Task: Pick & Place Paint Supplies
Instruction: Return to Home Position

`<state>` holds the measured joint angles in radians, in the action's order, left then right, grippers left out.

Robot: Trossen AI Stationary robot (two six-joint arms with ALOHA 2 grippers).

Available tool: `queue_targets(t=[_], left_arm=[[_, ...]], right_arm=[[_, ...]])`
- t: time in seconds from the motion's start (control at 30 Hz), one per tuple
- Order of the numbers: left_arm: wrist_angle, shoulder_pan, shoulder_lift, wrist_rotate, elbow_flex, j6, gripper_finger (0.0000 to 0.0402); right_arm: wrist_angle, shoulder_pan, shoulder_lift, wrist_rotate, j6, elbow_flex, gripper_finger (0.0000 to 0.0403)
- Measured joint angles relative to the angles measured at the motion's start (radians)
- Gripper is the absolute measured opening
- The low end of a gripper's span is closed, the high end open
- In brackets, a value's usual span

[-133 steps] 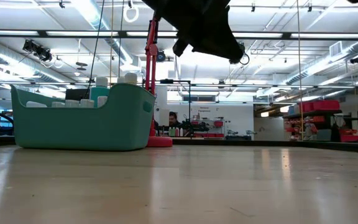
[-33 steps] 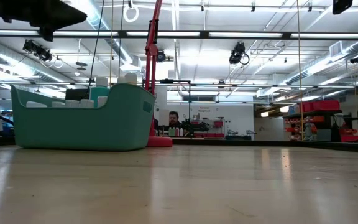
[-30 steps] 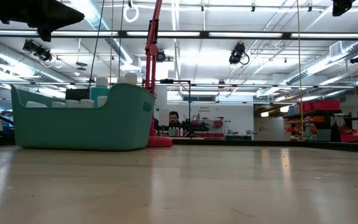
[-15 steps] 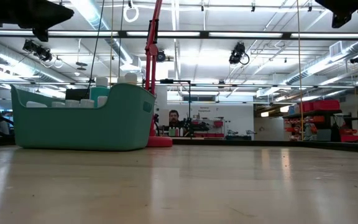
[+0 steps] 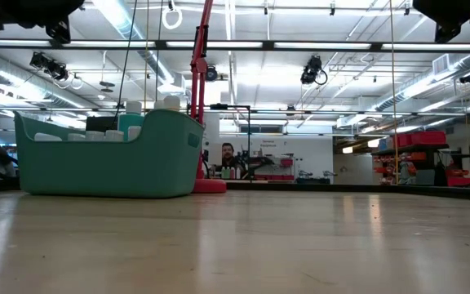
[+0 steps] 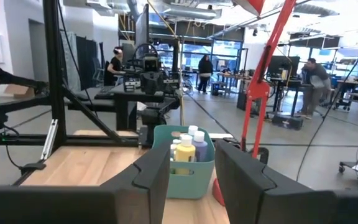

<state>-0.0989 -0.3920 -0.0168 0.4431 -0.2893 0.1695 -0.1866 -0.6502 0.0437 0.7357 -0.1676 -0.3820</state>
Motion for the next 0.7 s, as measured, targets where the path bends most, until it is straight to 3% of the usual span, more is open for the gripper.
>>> queue_targets(t=[0.13,0.3,0.5,0.7], left_arm=[[0.033,0.000,-0.014,-0.002,0.018,0.003,0.0018],[0.185,0.000,-0.005,-0.035,0.143,0.082,0.0018],[0.237,0.000,0.014,0.070,0.185,0.139,0.0018],[0.275,0.000,0.012,-0.016,0.230,0.118,0.0018]], right_arm=[[0.051,0.000,0.000,-0.021,0.001,0.058,0.0132],[0.130,0.000,0.000,-0.021,-0.030,0.117,0.0132],[0.156,0.005,0.000,-0.194,-0.040,0.127,0.0132],[0.310,0.041,0.000,-0.283,-0.082,0.242,0.0132]])
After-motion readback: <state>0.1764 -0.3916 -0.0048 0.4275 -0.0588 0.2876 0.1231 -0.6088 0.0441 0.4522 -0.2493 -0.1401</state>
